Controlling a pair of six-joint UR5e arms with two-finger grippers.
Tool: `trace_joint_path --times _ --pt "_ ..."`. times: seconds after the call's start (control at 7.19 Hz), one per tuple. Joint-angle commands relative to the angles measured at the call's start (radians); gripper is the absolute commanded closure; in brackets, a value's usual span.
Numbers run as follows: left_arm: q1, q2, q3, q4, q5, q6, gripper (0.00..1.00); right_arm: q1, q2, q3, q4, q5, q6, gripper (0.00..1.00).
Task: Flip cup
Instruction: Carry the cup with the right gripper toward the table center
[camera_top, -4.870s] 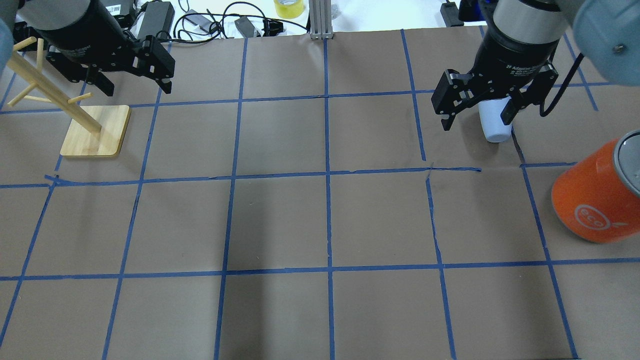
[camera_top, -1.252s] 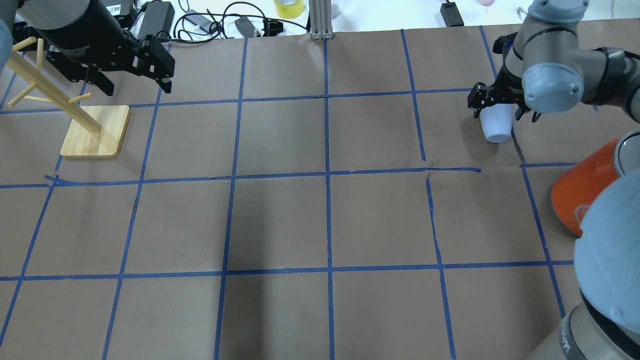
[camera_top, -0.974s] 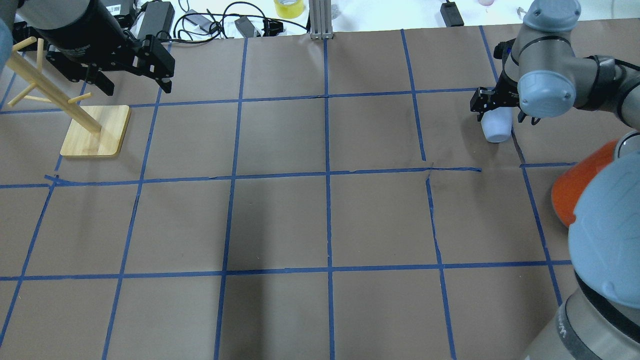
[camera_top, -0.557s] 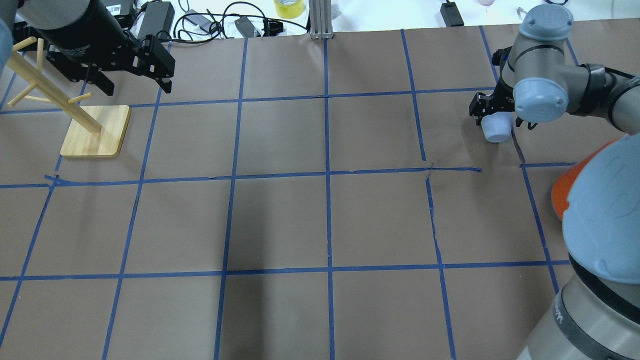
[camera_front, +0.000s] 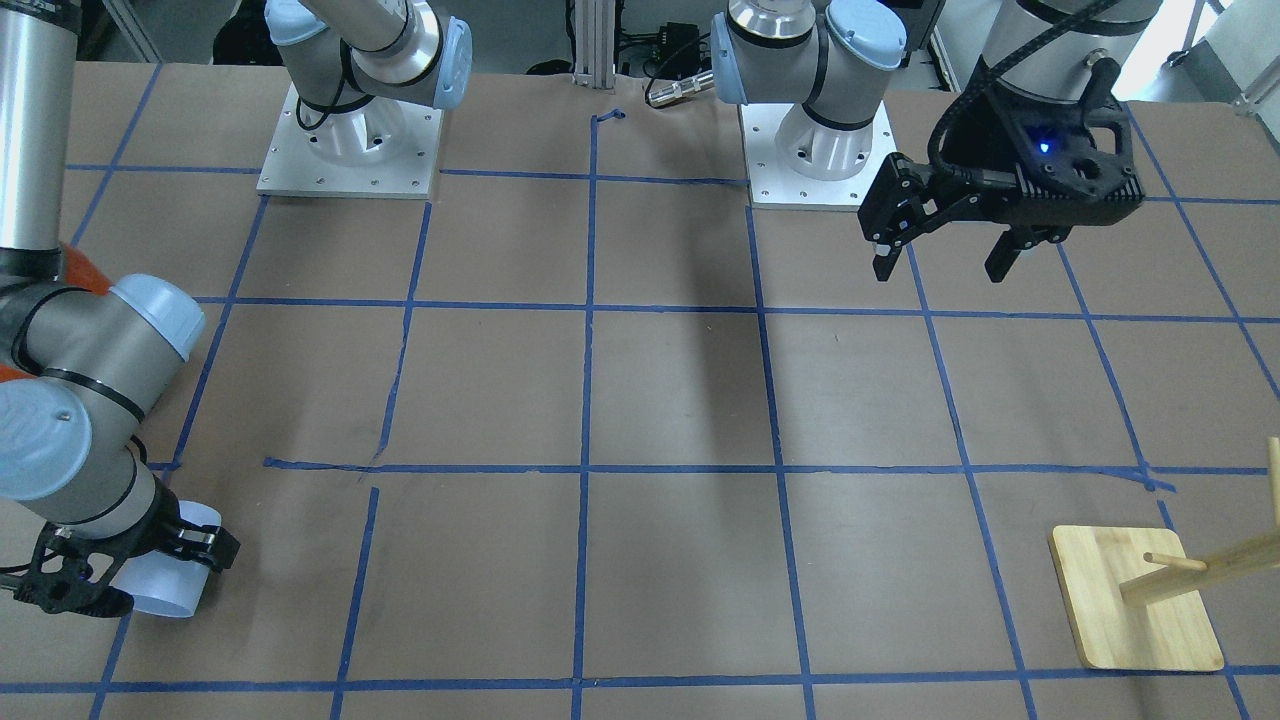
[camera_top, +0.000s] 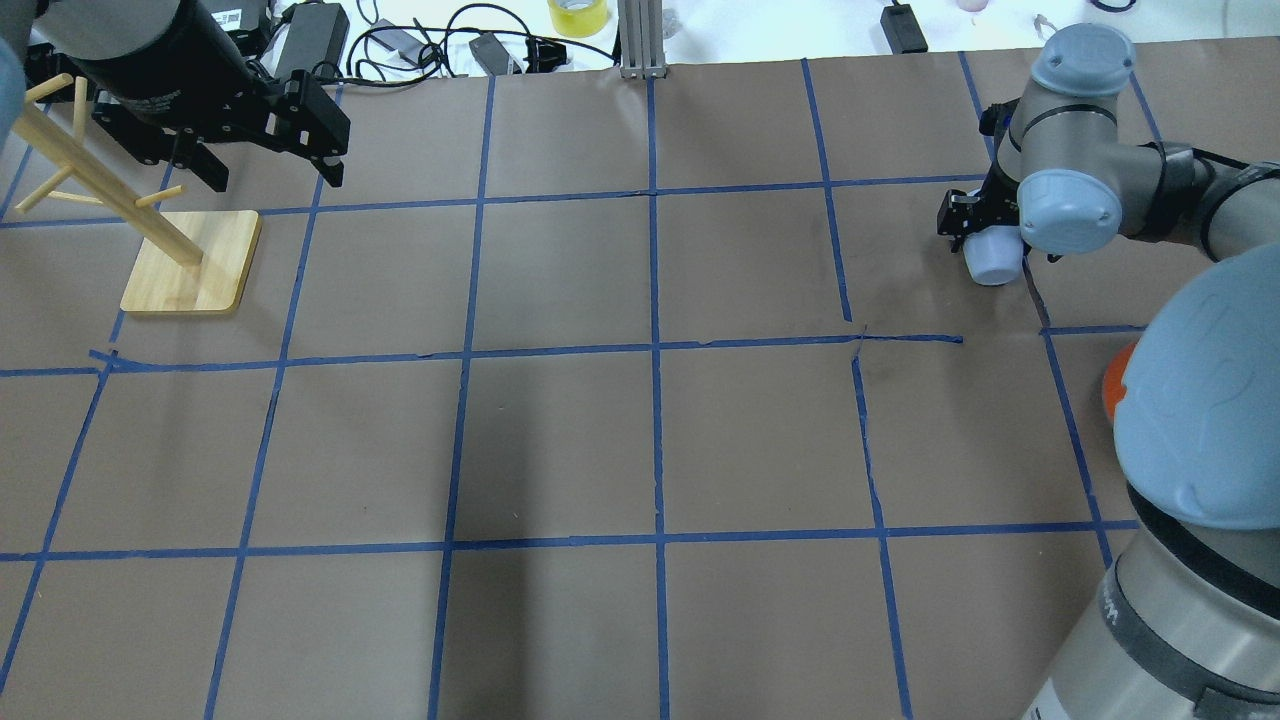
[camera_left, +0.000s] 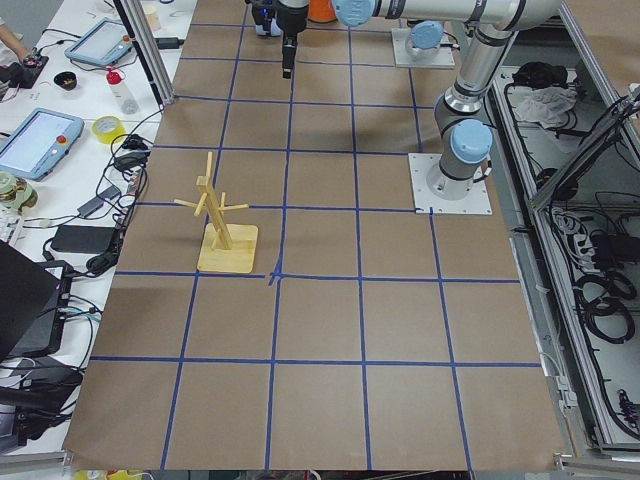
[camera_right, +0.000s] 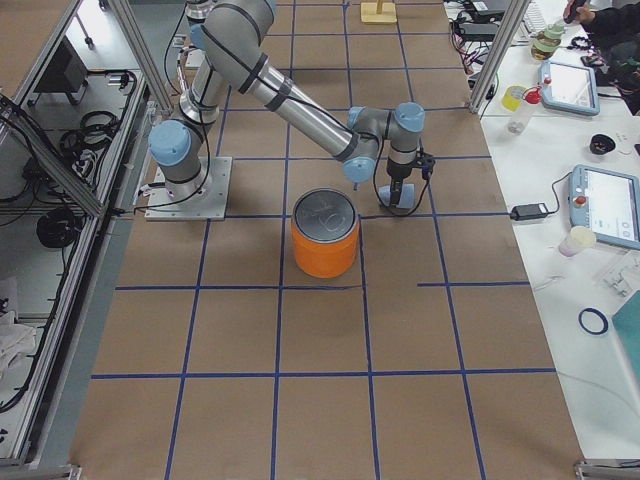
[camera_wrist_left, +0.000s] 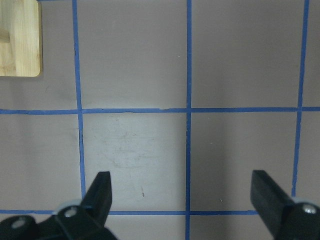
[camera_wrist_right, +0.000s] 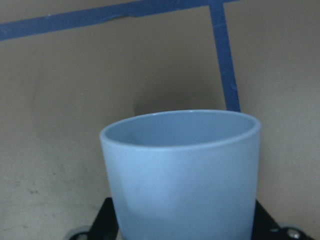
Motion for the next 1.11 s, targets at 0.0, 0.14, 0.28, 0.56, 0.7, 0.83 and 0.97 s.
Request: trace_joint_path --times 0.0,0.14,0.28,0.56,0.7,0.83,0.97 --pt "0.0 0.0 -0.001 0.0 0.0 0.0 0.0 0.0 -0.016 -0.016 -0.005 0.04 -0.049 0.72" --pt "0.0 0.0 0.001 0.0 0.0 0.0 0.0 0.0 -0.05 -0.016 -0.007 0.112 -0.136 0.73" --pt "0.0 0.0 -0.001 0.0 0.0 0.002 0.0 0.015 -0.077 -0.016 0.005 0.146 -0.2 0.74" --pt "0.0 0.0 0.001 0.0 0.0 0.002 0.0 0.19 -0.099 -0.03 -0.016 0.171 -0.216 0.74" --pt "0.0 0.0 0.001 0.0 0.0 0.002 0.0 0.286 -0.088 -0.056 -0.007 0.161 -0.224 0.74" --pt "0.0 0.0 0.001 0.0 0.0 0.0 0.0 0.36 -0.093 -0.065 -0.011 0.139 -0.263 0.74" --pt "0.0 0.0 0.001 0.0 0.0 0.002 0.0 0.433 -0.078 -0.064 -0.018 0.11 -0.317 0.74"
